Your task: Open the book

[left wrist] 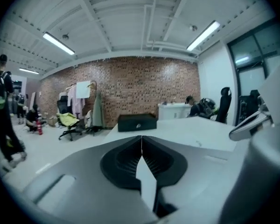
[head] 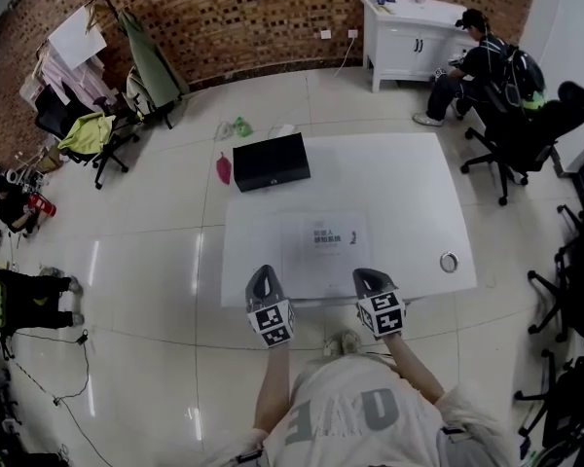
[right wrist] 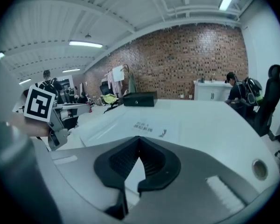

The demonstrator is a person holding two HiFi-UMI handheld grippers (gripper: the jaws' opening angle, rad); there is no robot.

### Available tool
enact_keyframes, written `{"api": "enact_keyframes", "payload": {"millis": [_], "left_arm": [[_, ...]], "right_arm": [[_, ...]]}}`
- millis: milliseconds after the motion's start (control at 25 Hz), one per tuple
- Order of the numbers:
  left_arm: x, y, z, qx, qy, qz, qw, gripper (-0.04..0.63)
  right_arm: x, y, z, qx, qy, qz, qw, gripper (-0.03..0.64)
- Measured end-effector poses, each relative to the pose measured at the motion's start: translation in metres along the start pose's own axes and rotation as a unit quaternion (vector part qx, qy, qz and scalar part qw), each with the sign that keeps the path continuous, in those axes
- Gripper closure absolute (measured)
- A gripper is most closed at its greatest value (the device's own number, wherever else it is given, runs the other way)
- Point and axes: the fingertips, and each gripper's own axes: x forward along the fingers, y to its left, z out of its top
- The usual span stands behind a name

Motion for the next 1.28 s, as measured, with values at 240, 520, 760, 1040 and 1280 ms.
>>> {"api": "enact_keyframes", "payload": {"millis": [240,520,760,1040,1280], "left_arm": [[-0.014,-0.059,0.086,-0.018,-0.101,-0.125,0.9868,0.578],[-0.046,-0.114,0.063,-0.01,-0.091,-0.221,0.971,0.577],[-0.068,-0.106,0.045,-0.036,-0.079,-0.232,0.9689,0.577],[-0.155,-0.082,0.061,-0.051,-0.137,-0.206,0.9675,0.577],[-0.309,-0.113,0.042,-0.036,-0.197,-0.223,0.9539,0.577]], "right_arm": [[-0.044,0.014,0.089,0.017,-0.139,0.008,0.99,0.612],[-0.097,0.032,0.083,0.023,-0.181,-0.042,0.982,0.612],[-0.128,0.043,0.032,0.041,-0.151,-0.07,0.985,0.612],[-0.184,0.093,0.004,0.003,-0.172,-0.069,0.983,0.612],[-0.297,0.161,-0.075,-0.016,-0.21,-0.066,0.975,0.612]]}}
